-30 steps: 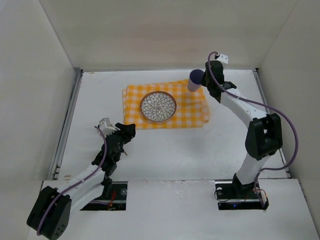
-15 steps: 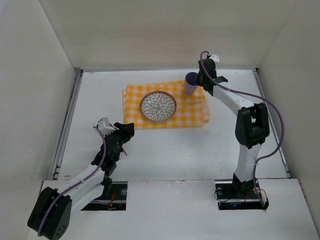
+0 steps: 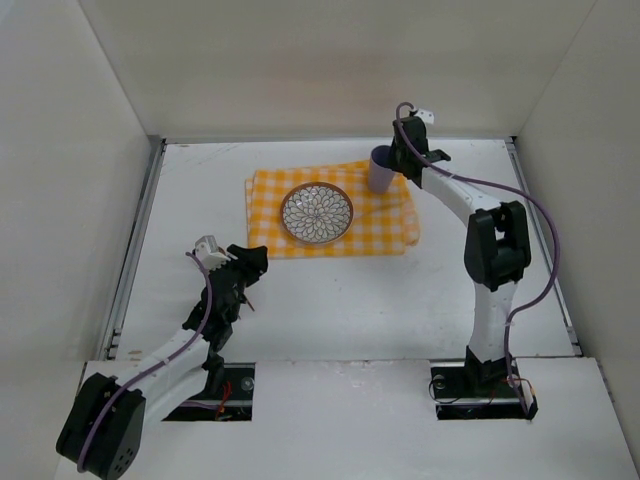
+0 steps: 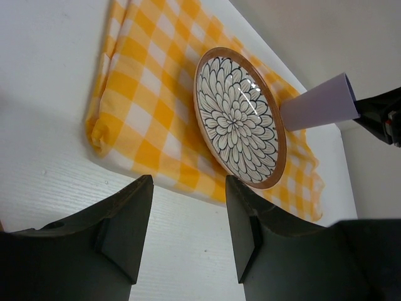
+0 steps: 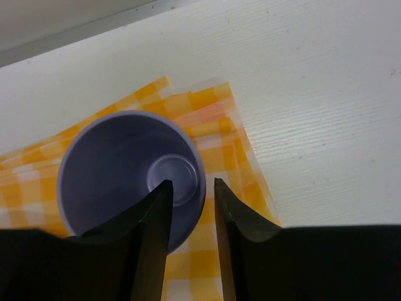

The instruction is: Set the dinner table for one person

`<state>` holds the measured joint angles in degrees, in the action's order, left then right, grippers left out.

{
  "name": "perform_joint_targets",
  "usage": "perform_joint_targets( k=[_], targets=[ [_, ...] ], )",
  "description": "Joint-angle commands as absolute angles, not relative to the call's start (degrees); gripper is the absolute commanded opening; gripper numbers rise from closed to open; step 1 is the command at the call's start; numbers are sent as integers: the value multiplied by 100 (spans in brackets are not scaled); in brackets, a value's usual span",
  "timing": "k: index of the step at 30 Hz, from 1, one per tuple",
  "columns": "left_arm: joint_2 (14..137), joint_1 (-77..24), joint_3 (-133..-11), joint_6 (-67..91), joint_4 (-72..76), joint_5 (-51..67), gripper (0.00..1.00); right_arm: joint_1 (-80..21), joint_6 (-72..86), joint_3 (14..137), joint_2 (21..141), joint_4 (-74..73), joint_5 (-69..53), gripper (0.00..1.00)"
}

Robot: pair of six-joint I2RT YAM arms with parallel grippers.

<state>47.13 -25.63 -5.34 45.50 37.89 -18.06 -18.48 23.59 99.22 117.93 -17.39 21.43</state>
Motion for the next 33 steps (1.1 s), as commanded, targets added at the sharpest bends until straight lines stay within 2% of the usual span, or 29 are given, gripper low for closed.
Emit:
perform_joint_targets(
  k=[1, 5, 14, 19, 20, 24, 25, 29, 33],
  targets=[
    [4746, -2509, -589, 4509, 4043, -1855, 47, -1868, 2329, 10143, 11629, -1661, 2232, 43],
    [4737, -2518, -624, 4465, 3955, -1977, 47, -1885, 2320, 9879, 11242, -1503, 2232, 55],
    [4737, -2544, -764, 4447, 3526, -2320, 46, -1929, 2373, 8896, 9977, -1152, 2171, 61],
    [4711, -2675, -1115, 4298, 2665, -3030, 27, -2192, 2575, 7605, 9046, -502, 2180, 63],
    [4720, -2728, -1177, 4298, 2498, -3198, 25, -2254, 2619, 7350, 8905, -414, 2162, 60],
    [4693, -3010, -1703, 4368, 1269, -3997, 23, -2517, 2768, 6208, 8237, 17, 2075, 24],
    [4711, -3027, -1896, 4394, 900, -4138, 23, -2579, 2803, 5944, 8061, 113, 2022, 19],
    [4825, -3028, -2469, 4719, -437, -4201, 32, -2956, 3040, 5012, 7533, 491, 1855, 18],
    [5220, -2853, -2724, 5088, -1299, -3921, 35, -3405, 3313, 4308, 7269, 852, 1820, 25]
  ],
)
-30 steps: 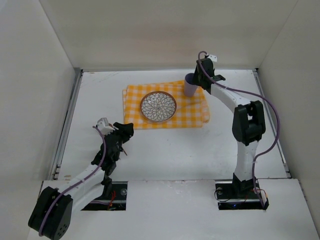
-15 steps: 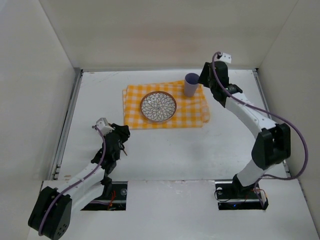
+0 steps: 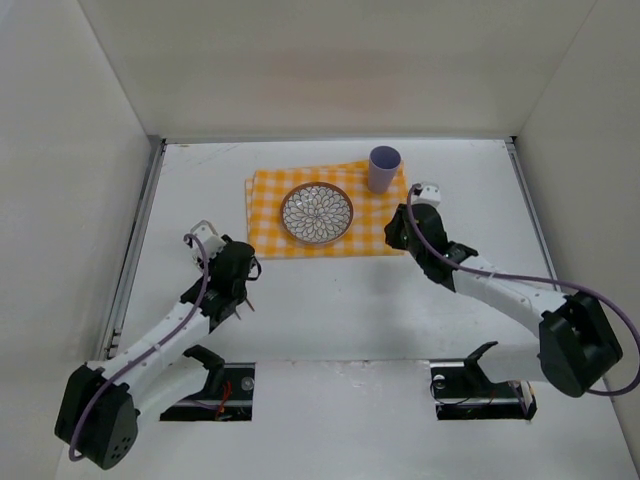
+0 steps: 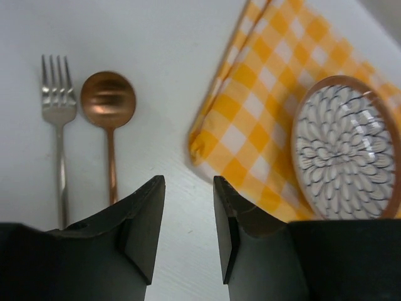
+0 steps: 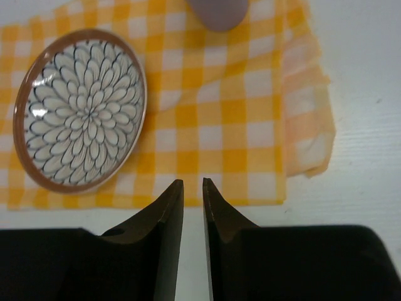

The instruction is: Set the dinner table for one person

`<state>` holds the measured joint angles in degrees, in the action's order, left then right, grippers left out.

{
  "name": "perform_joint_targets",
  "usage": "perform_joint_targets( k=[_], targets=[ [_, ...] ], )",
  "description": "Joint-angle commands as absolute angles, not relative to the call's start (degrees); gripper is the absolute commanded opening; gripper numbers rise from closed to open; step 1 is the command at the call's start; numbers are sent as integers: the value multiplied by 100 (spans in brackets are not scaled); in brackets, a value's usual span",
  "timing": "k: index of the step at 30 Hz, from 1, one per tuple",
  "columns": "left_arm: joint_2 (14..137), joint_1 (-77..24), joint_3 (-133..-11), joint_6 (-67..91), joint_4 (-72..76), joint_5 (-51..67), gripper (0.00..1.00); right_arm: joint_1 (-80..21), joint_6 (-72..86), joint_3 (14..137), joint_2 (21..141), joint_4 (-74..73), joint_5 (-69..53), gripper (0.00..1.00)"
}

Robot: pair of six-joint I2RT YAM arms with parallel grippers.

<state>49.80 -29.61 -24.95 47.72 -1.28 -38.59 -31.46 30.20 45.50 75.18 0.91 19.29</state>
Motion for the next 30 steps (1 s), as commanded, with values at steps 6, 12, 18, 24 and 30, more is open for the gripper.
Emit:
perform_joint_targets(
  k=[6, 12, 18, 24, 30],
  targets=[
    [6010, -2641, -3058, 5168, -1740, -3358, 35, -3520, 3348, 3956, 7067, 1098, 1495, 29],
    [6389, -2659, -3094, 5396, -1890, -3279, 33, -3397, 3454, 3815, 7031, 1336, 1117, 29],
    [6750, -2623, -3033, 5475, -1714, -3261, 27, -3423, 3463, 3850, 7128, 1415, 1028, 32],
    [6952, -2553, -2945, 5520, -1565, -3217, 25, -3423, 3489, 3814, 7049, 1424, 1028, 33],
    [7110, -2483, -2848, 5502, -1415, -3041, 20, -3379, 3463, 3762, 6917, 1389, 1089, 36]
  ],
)
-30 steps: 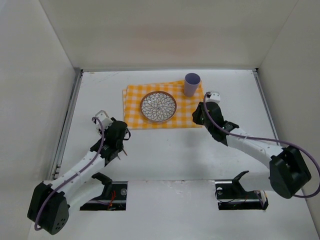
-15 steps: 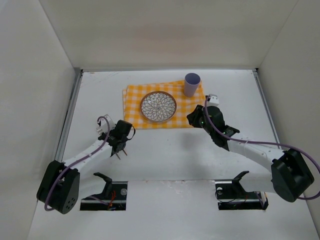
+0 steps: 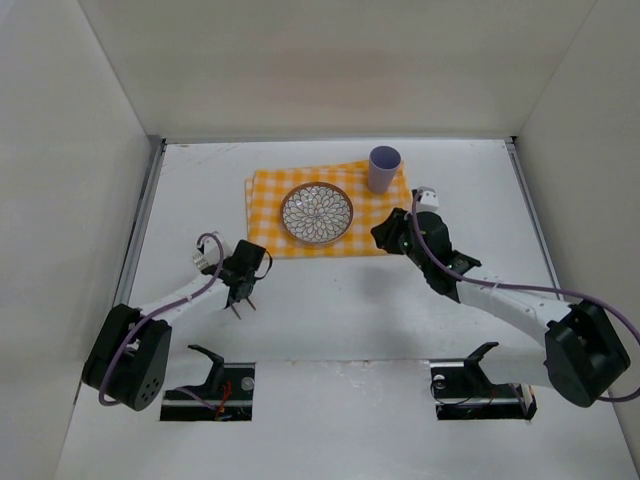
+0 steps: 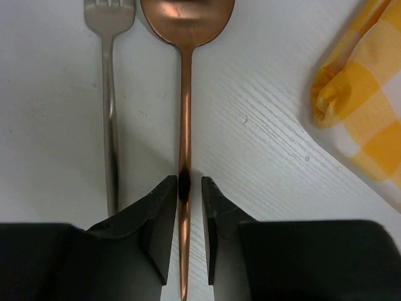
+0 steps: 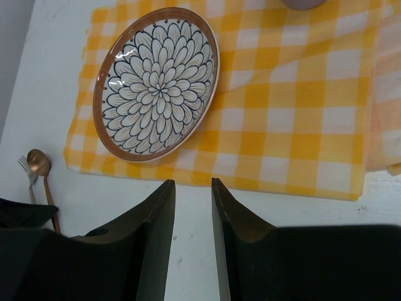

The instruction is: Set the dinner table for one person

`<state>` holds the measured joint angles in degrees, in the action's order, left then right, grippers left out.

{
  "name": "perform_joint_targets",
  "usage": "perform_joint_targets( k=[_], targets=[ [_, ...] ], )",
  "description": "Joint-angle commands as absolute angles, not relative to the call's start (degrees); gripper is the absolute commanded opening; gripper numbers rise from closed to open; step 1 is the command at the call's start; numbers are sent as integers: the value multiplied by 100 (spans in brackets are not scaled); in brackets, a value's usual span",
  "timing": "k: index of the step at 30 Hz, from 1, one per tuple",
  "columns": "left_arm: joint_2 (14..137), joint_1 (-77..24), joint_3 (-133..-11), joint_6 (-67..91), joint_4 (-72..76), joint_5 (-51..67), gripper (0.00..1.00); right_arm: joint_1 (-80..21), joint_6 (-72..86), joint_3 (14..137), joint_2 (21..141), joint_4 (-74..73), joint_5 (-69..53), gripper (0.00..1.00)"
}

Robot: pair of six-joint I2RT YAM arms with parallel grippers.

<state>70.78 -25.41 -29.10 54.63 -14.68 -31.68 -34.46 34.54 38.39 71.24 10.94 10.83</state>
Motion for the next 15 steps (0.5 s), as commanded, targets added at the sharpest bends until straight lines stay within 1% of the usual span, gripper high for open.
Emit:
perform_joint_targets(
  k=[1, 5, 8, 12, 15],
  targets=[
    [7110, -2465, -2822, 5511, -1406, -3041, 20, -3327, 3454, 3744, 6873, 1354, 1107, 36],
    [7119, -2325, -2716, 5511, -1336, -2910, 15, -3098, 3542, 3630, 6680, 1362, 1125, 37],
    [7128, -2237, -2655, 5484, -1318, -2865, 9, -3054, 3560, 3630, 6653, 1318, 1090, 37],
    [6997, -2166, -2654, 5423, -1362, -2847, 1, -3045, 3577, 3604, 6592, 1318, 1116, 43],
    [6567, -2280, -2768, 5247, -1572, -3084, 0, -3019, 3577, 3560, 6495, 1318, 1125, 50]
  ],
)
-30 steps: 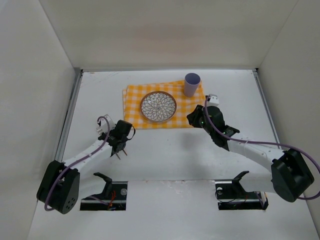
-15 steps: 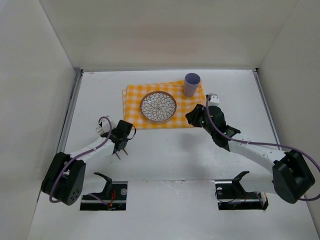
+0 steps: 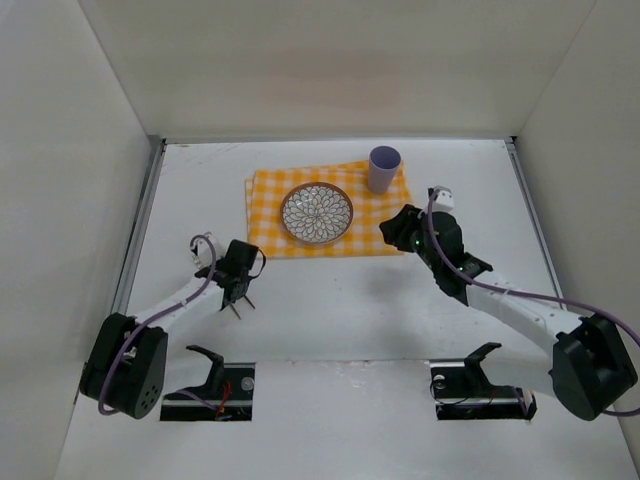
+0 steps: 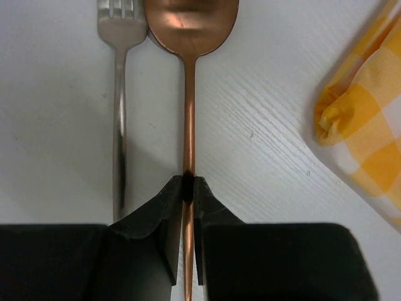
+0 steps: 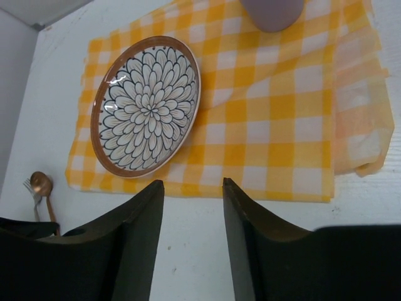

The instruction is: Set the dinner table for one person

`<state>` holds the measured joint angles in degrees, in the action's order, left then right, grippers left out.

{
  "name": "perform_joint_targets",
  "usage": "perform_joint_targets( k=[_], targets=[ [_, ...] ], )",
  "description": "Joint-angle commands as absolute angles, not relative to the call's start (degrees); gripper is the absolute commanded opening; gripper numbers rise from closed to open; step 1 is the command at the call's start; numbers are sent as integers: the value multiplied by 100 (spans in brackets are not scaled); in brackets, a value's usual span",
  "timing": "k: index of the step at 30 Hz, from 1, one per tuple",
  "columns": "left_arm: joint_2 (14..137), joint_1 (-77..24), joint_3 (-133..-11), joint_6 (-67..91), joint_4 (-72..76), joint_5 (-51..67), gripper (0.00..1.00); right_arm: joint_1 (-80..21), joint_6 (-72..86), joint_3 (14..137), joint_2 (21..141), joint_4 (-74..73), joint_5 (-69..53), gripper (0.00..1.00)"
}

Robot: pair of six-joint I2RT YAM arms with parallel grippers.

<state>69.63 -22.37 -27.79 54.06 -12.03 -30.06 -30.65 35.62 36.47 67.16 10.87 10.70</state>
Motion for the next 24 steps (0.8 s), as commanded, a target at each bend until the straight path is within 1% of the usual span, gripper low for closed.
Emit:
perform_joint_targets(
  k=[1, 5, 7, 9, 13, 17, 24],
  targets=[
    [6348, -2359, -2873, 5221, -1721, -3172, 0, -3001, 3586, 3542, 6460, 1353, 1125, 52],
    [5802, -2894, -3698, 5011, -2407, -3629, 0, -2861, 3700, 3463, 6434, 1406, 1204, 57],
    [5818, -3306, -4076, 4861, -2443, -3813, 0, -2782, 3735, 3428, 6399, 1406, 1213, 59],
    [6116, -3659, -4507, 4808, -2356, -3815, 0, -2642, 3814, 3358, 6267, 1406, 1291, 61],
    [7204, -4353, -5464, 4659, -1725, -3648, 0, -2194, 4016, 3095, 5898, 1406, 1406, 65],
    [8460, -4758, -6536, 4448, -1065, -3367, 0, -1789, 4280, 2901, 5836, 1459, 1336, 65],
    [10500, -5146, -8479, 4105, -914, -2883, 0, -1762, 4342, 2865, 5976, 1608, 1178, 65]
  ],
)
